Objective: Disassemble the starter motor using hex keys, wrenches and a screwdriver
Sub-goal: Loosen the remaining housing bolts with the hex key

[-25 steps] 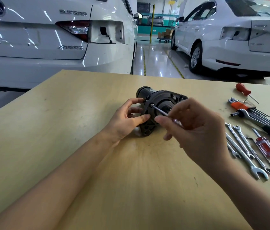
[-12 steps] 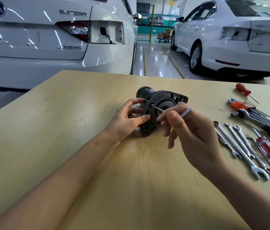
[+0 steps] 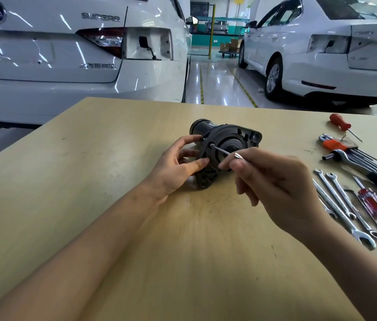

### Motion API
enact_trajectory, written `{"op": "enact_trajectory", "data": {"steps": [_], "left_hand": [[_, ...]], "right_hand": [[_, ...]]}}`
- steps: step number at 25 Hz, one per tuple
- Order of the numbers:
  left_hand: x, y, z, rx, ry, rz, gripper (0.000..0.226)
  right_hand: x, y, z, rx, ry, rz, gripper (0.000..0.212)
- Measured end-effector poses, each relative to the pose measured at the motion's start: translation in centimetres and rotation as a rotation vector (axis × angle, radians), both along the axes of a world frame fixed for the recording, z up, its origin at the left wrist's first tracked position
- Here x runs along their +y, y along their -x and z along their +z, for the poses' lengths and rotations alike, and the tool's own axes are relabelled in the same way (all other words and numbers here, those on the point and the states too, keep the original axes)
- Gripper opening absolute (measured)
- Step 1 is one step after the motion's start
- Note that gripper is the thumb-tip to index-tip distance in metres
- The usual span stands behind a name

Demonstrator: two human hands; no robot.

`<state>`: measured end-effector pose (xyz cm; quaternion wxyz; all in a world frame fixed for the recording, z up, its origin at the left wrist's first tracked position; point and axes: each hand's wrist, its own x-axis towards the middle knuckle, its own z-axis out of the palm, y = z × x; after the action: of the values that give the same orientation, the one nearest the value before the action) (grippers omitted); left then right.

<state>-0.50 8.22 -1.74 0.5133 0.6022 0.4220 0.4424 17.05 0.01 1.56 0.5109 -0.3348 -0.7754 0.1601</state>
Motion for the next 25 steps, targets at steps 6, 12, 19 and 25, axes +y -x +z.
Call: {"op": "enact_trajectory", "data": {"steps": [6, 12, 19, 25], "left_hand": [[0.2, 0.2, 0.1, -0.005, 0.026, -0.026, 0.045], [0.1, 0.2, 0.0, 0.001, 0.021, -0.024, 0.043], [0.1, 0.2, 0.2, -0.013, 0.038, -0.026, 0.043], [0.2, 0.3, 0.0, -0.004, 0.034, -0.014, 0.044]], "right_hand": [[-0.3, 0.1, 0.1, 0.001, 0.036, -0.033, 0.047], [-0.1, 0.3, -0.6, -0.046, 0.002, 0.064, 0.020], [-0.2, 0.9, -1.6, 0.297, 0.118, 0.103, 0.015], [-0.4, 1.3, -1.1, 0.424, 0.270, 0.267, 0.018]]}}
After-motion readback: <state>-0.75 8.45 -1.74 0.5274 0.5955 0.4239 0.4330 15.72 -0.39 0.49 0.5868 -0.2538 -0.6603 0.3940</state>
